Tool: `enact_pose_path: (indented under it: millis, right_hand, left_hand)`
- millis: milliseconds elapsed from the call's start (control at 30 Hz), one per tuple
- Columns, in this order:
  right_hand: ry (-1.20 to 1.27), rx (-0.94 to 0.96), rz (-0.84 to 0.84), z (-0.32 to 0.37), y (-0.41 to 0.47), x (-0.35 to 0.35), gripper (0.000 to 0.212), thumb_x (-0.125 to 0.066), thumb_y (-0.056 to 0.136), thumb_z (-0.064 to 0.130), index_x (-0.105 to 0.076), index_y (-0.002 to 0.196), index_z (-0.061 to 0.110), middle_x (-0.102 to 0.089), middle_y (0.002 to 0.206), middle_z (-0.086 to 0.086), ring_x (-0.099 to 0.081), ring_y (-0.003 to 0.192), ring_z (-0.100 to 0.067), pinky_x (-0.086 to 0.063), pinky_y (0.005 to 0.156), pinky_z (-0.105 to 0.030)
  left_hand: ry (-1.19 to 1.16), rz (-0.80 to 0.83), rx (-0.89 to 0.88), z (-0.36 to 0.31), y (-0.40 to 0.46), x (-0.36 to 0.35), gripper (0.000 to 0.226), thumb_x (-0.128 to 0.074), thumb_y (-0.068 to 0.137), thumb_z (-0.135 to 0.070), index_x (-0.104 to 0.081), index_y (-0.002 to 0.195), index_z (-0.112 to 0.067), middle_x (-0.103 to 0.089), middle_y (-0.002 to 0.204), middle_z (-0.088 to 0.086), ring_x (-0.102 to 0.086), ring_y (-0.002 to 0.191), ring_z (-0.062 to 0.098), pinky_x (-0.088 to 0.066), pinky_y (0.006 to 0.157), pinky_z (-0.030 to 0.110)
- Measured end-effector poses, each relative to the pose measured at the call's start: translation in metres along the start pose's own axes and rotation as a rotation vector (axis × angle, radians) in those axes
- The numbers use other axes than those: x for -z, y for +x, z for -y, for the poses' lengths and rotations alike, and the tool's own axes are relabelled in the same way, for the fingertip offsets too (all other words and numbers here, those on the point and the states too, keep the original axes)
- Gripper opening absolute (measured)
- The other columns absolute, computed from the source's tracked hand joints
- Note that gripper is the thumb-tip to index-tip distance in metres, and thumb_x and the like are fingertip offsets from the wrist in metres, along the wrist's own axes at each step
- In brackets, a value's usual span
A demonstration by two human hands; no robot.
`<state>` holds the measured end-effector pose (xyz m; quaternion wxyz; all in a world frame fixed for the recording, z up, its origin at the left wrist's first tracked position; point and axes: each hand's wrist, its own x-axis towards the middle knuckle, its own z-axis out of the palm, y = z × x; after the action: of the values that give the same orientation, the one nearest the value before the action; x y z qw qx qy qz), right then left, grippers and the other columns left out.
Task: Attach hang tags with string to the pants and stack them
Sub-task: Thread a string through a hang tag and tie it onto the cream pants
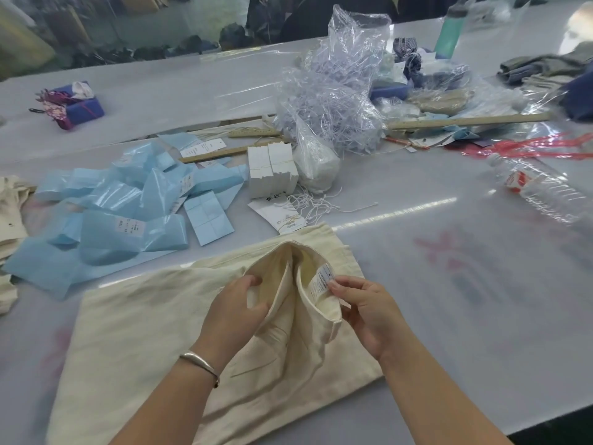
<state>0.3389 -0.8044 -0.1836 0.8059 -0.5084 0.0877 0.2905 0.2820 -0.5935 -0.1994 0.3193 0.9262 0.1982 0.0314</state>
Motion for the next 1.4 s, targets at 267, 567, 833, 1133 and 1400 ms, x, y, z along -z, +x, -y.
enact_pose_path:
  millis: [267, 567, 833, 1133, 1400]
  right_hand:
    - [0.004, 0.018, 0.048, -0.005, -0.007, -0.022, 0.009, -0.072, 0.064, 0.011, -0.076, 0.072, 0.009, -0.071, 0.078, -0.007, -0.066, 0.071, -0.016, -0.047, 0.07, -0.028]
    - [-0.232, 0.127, 0.026, 0.002, -0.005, -0.036, 0.019, -0.064, 0.083, 0.002, -0.072, 0.069, 0.012, -0.069, 0.075, -0.005, -0.061, 0.07, -0.016, -0.044, 0.069, -0.028]
    - [-0.389, 0.51, -0.123, 0.005, 0.016, -0.087, 0.017, -0.061, 0.088, 0.007, -0.062, 0.072, 0.012, -0.059, 0.07, -0.001, -0.052, 0.066, -0.008, -0.043, 0.06, -0.016]
    - [-0.796, 0.421, -0.027, -0.075, 0.108, -0.199, 0.011, -0.061, 0.091, 0.013, -0.061, 0.085, 0.022, -0.066, 0.078, 0.01, -0.06, 0.081, -0.008, -0.045, 0.075, -0.03]
    - [-1.521, 0.507, 0.224, -0.11, 0.249, -0.322, 0.073, -0.064, 0.088, 0.036, -0.026, 0.149, 0.023, -0.039, 0.146, -0.003, -0.034, 0.134, -0.02, -0.031, 0.107, -0.034]
  left_hand:
    - [-0.005, 0.0, -0.024, 0.001, -0.002, 0.009, 0.044, -0.067, 0.085, -0.023, -0.058, 0.127, -0.02, -0.058, 0.128, -0.006, -0.051, 0.12, 0.013, -0.032, 0.089, 0.016]
    - [-0.036, 0.129, -0.034, 0.011, -0.015, 0.018, 0.049, -0.056, 0.094, -0.028, -0.046, 0.141, -0.019, -0.05, 0.137, -0.001, -0.045, 0.128, 0.014, -0.03, 0.096, 0.016]
    - [-0.287, 0.242, -0.072, 0.048, -0.024, 0.043, 0.069, -0.058, 0.093, -0.025, -0.023, 0.135, -0.067, -0.047, 0.114, -0.019, -0.054, 0.091, -0.007, -0.041, 0.08, 0.007]
    - [-0.409, 0.047, 0.23, 0.163, -0.005, 0.101, 0.038, -0.065, 0.088, -0.011, -0.06, 0.114, -0.038, -0.066, 0.09, -0.012, -0.056, 0.073, -0.004, -0.043, 0.068, 0.009]
    - [-0.559, 0.035, 0.372, 0.235, 0.022, 0.151, 0.035, -0.064, 0.088, 0.0, -0.063, 0.108, -0.029, -0.069, 0.083, 0.0, -0.062, 0.069, 0.014, -0.051, 0.062, 0.025]
